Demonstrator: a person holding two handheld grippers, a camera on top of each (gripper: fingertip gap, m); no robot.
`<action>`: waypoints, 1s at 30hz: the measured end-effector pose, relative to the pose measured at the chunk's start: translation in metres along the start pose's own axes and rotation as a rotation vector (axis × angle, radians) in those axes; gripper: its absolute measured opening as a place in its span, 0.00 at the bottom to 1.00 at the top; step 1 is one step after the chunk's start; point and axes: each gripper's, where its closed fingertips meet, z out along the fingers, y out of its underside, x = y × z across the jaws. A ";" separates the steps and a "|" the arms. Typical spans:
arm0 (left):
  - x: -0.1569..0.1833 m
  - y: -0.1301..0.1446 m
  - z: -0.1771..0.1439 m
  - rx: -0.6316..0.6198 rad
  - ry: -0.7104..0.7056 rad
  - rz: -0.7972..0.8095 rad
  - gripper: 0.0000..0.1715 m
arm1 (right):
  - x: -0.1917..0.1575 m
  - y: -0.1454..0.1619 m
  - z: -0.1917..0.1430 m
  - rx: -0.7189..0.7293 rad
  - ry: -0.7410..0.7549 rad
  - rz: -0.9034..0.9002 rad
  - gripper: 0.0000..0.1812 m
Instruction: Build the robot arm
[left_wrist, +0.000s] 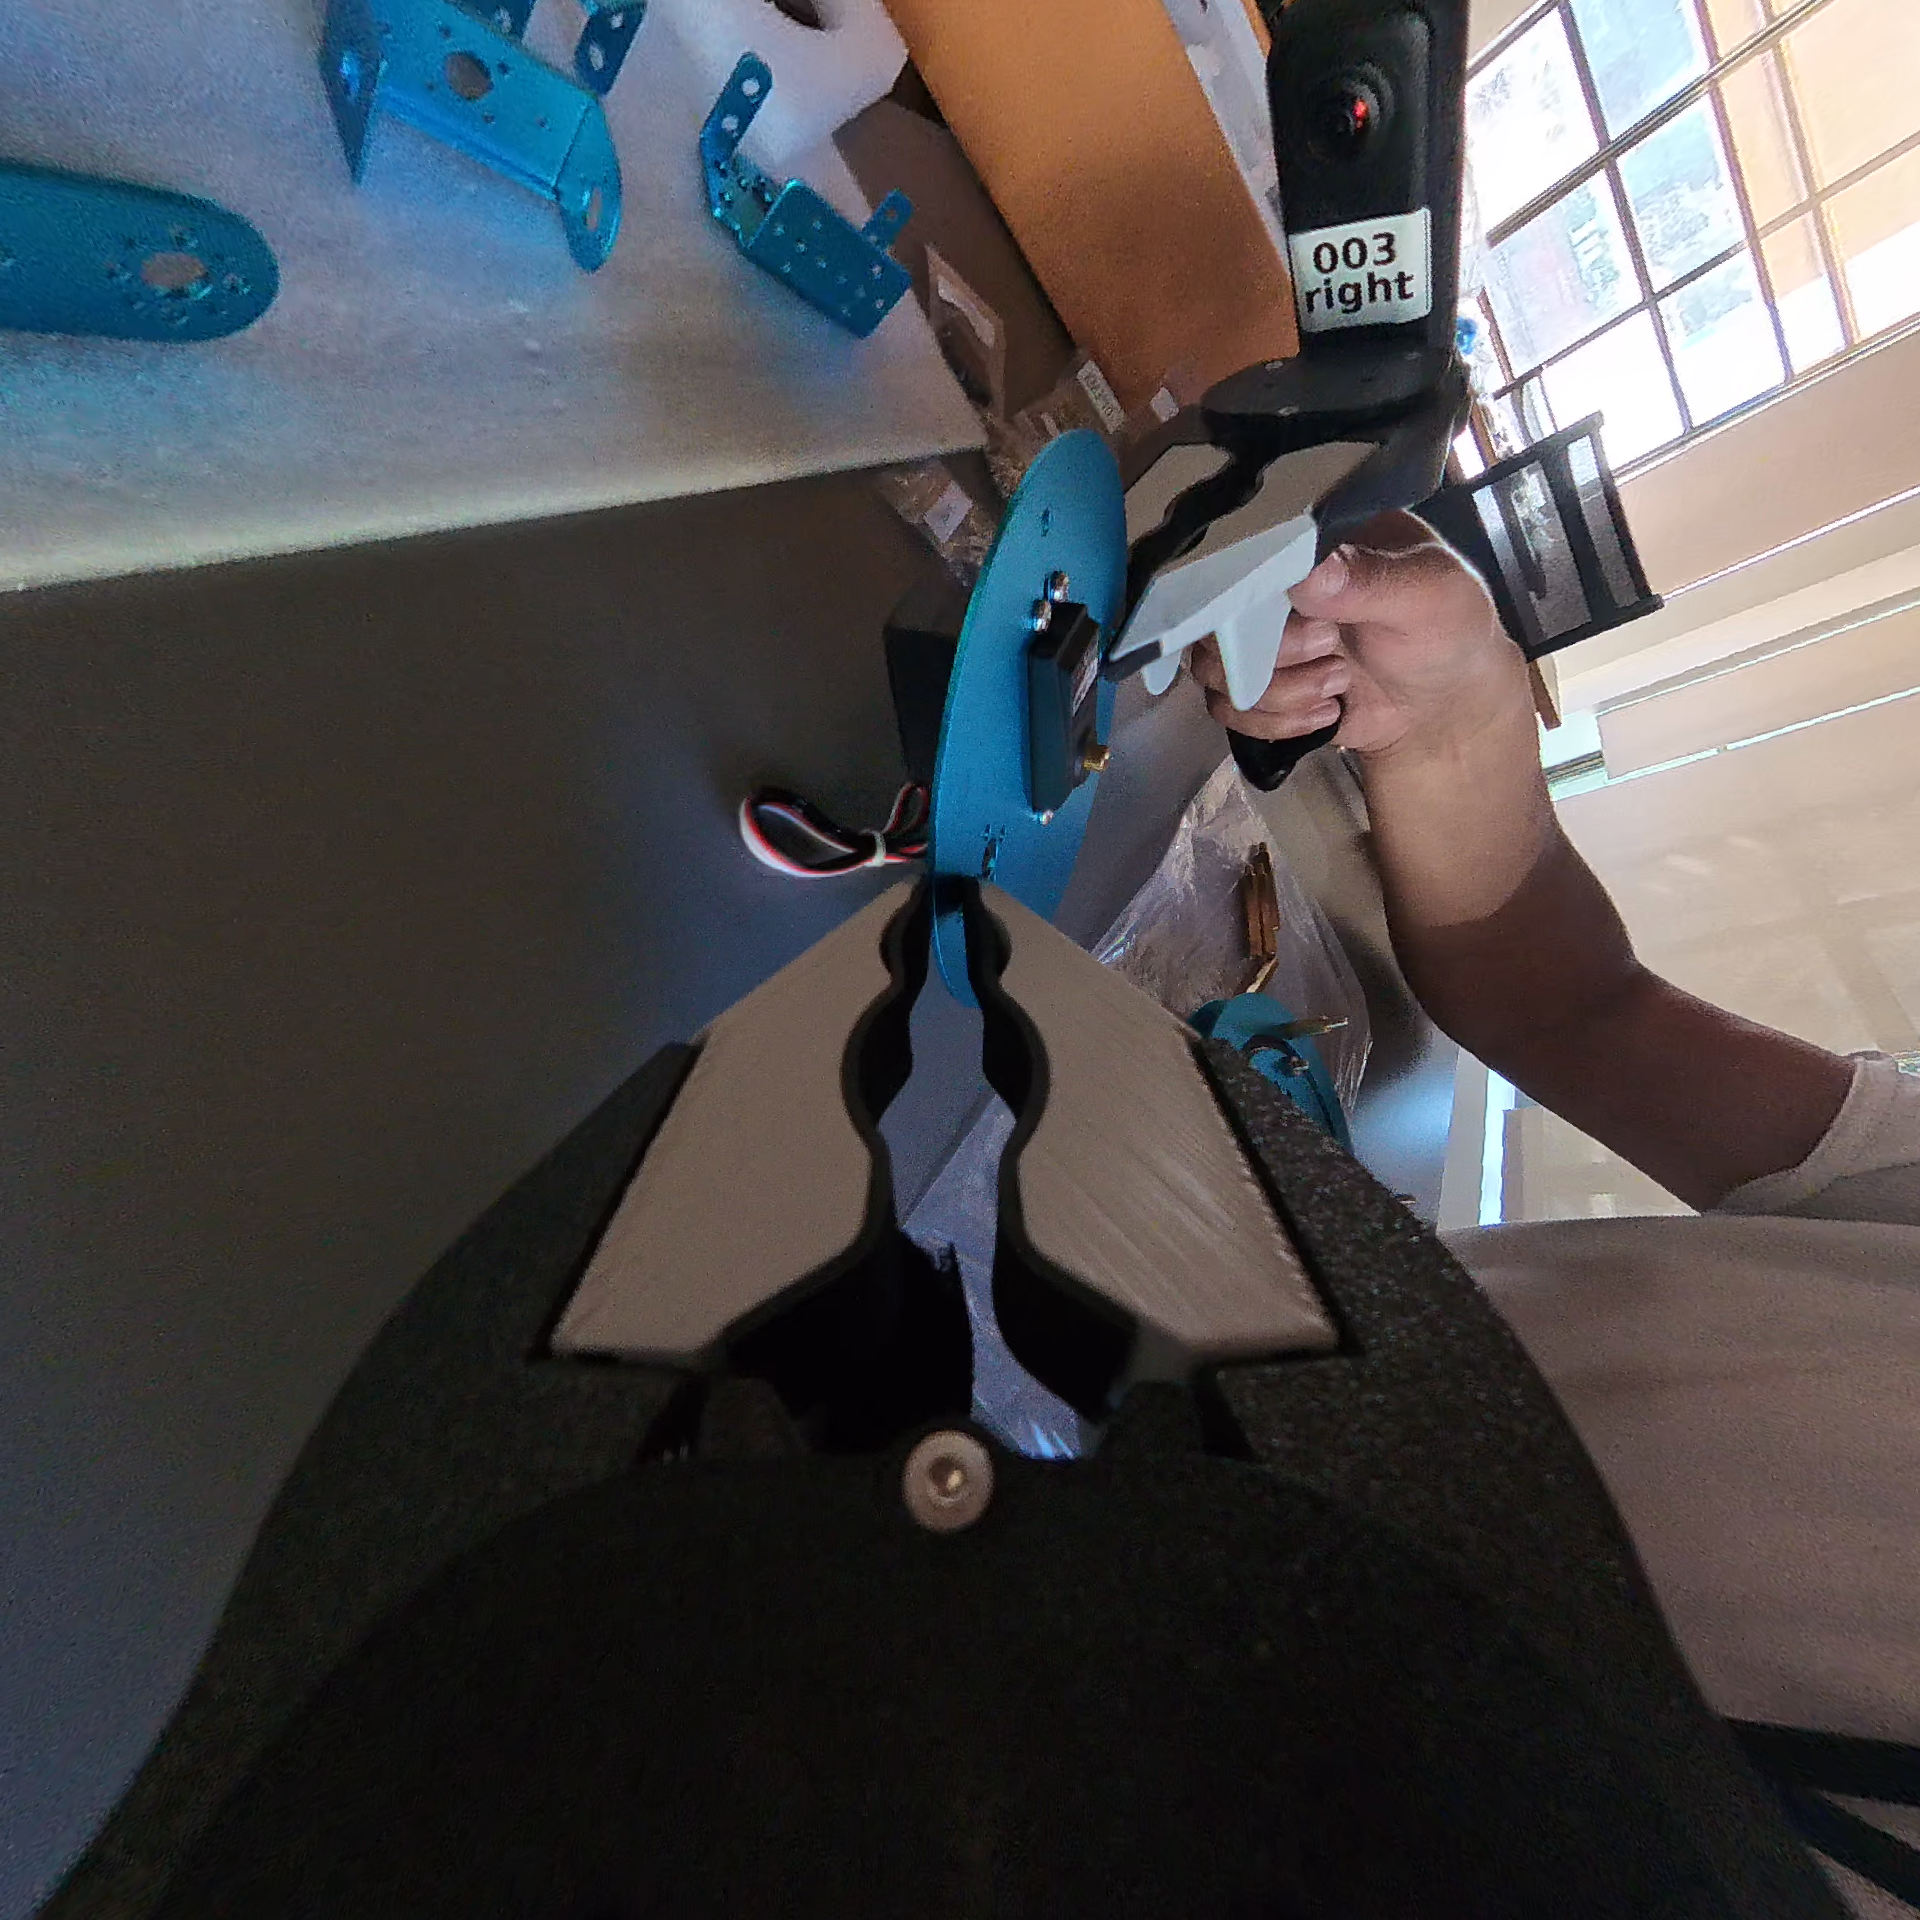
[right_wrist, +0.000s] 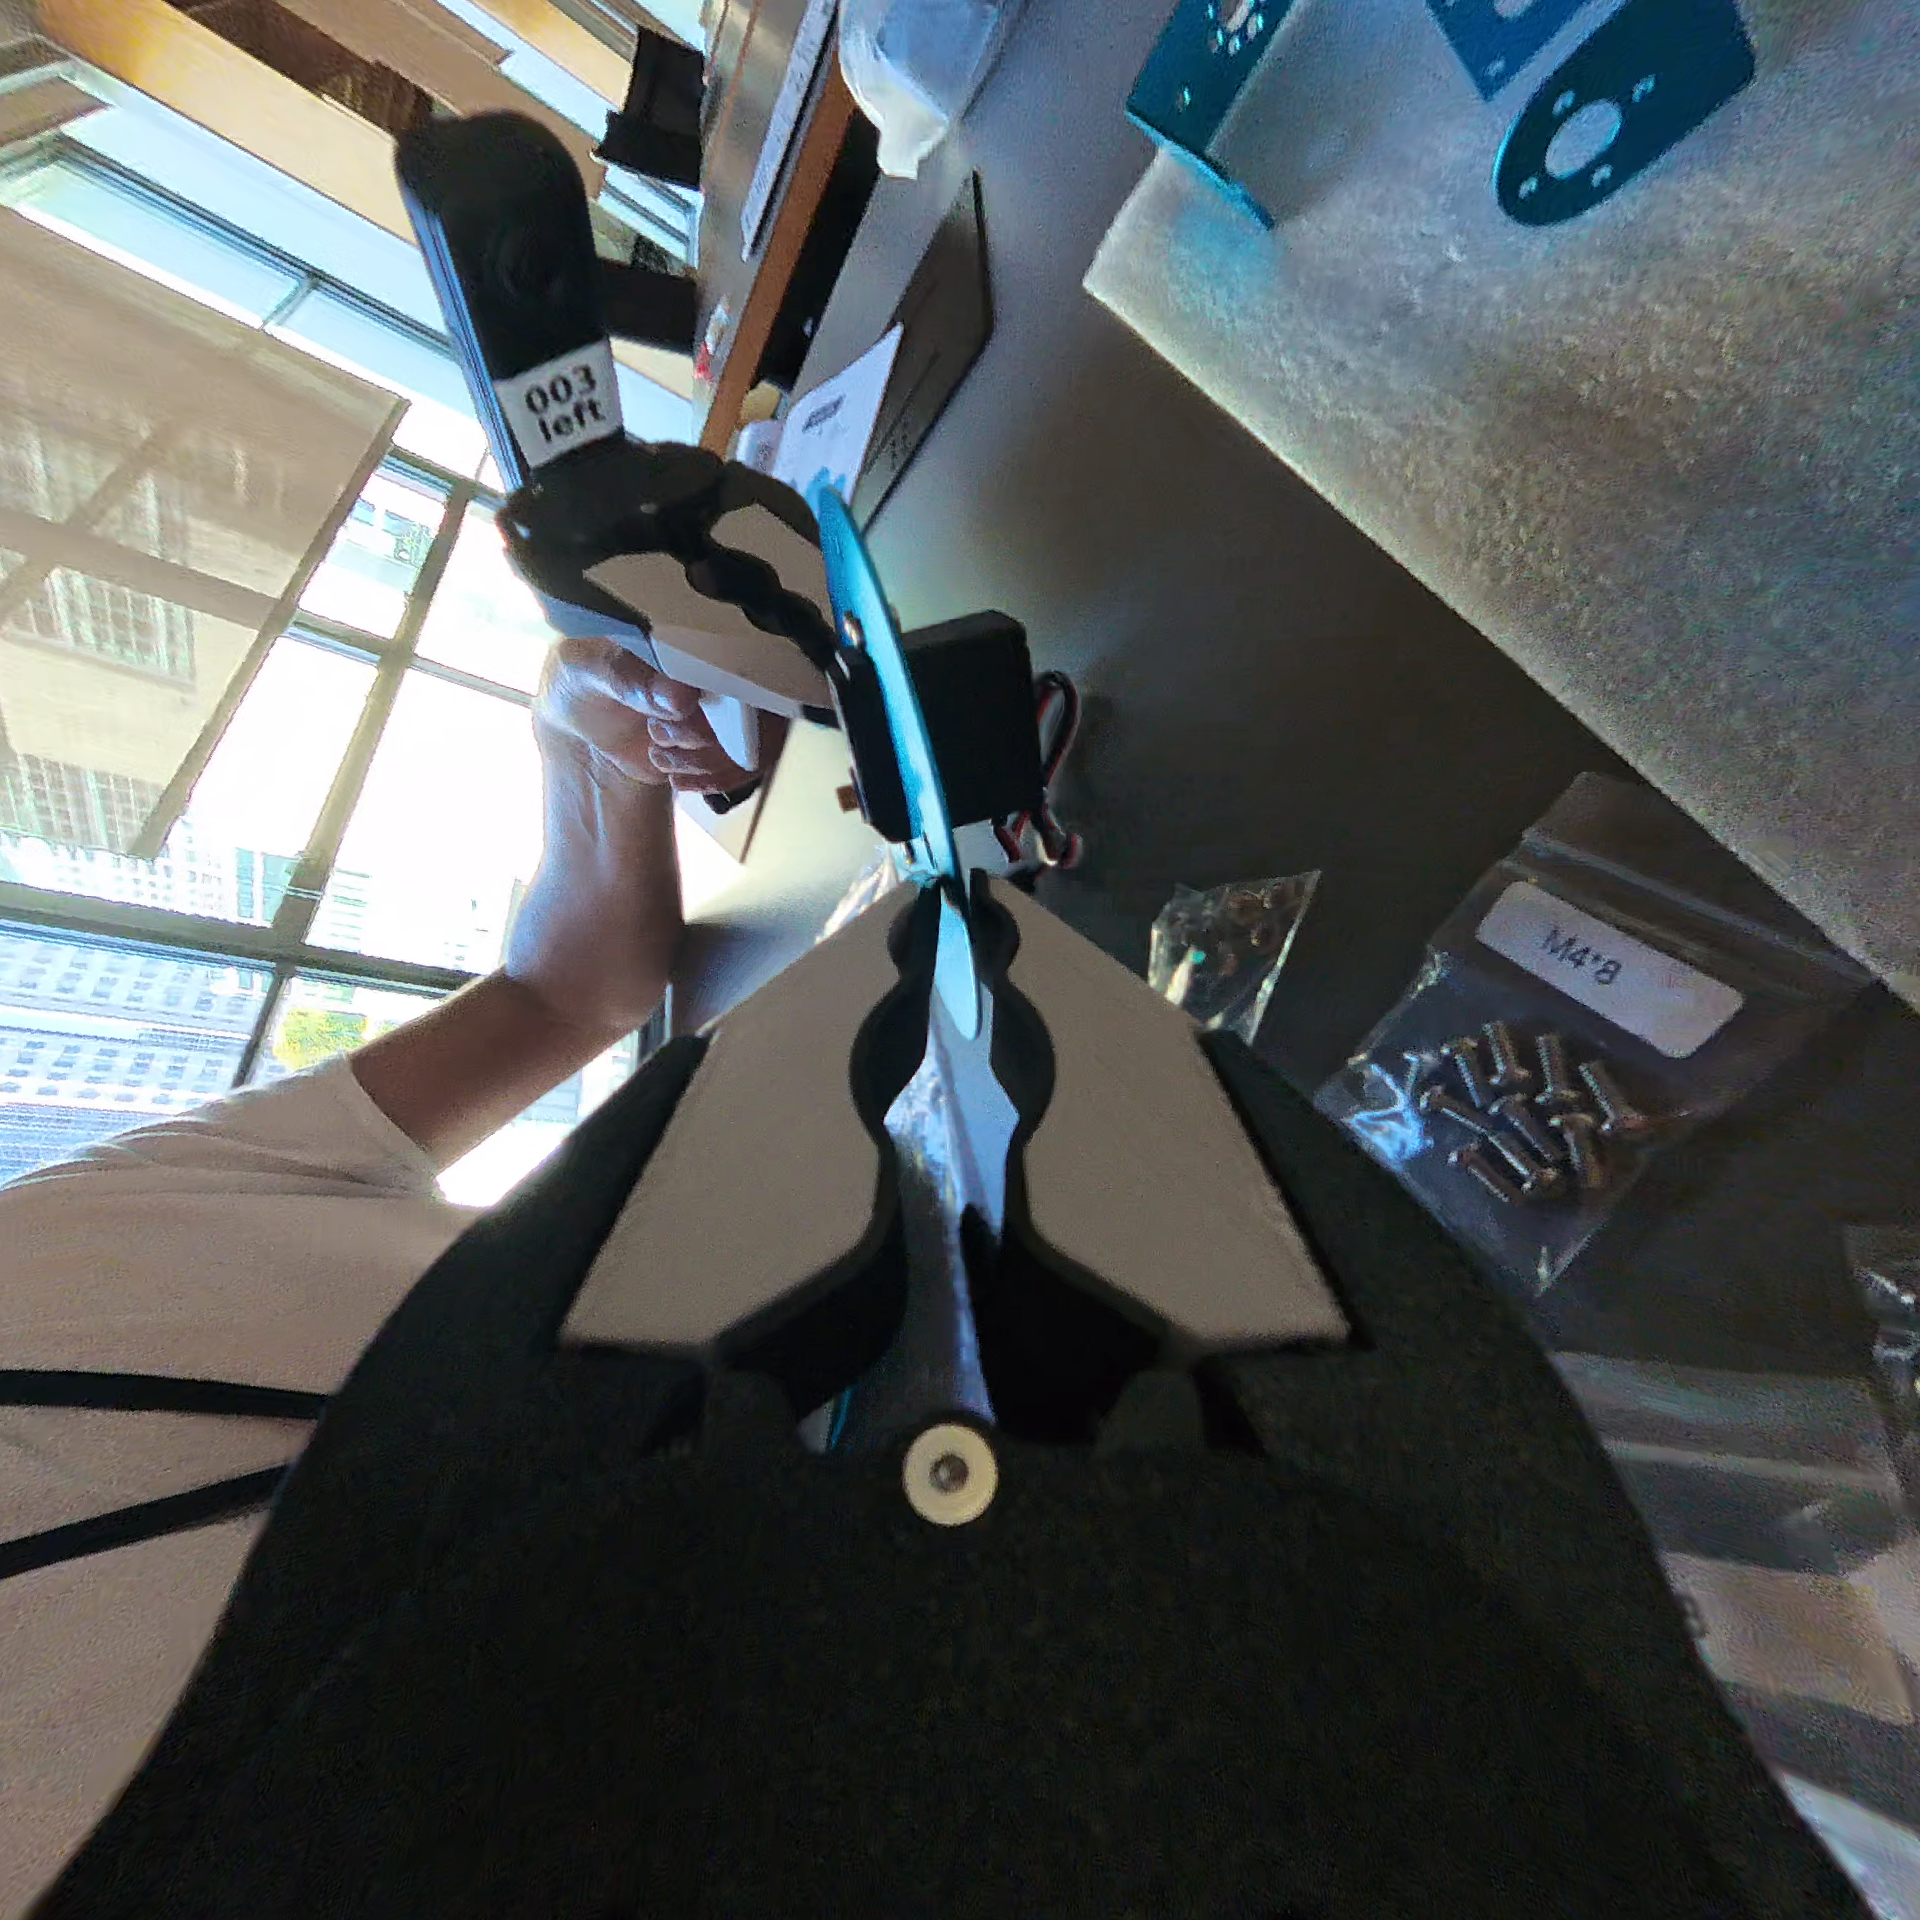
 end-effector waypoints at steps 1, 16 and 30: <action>-0.002 0.002 0.000 -0.005 0.002 -0.002 0.03 | 0.003 0.003 0.002 -0.009 0.011 -0.015 0.02; -0.017 0.005 0.008 0.006 0.041 -0.069 0.04 | 0.024 0.000 0.004 -0.027 0.149 -0.150 0.06; -0.023 -0.019 -0.022 0.176 -0.099 0.013 0.13 | -0.001 -0.010 -0.049 0.139 0.503 -0.455 0.12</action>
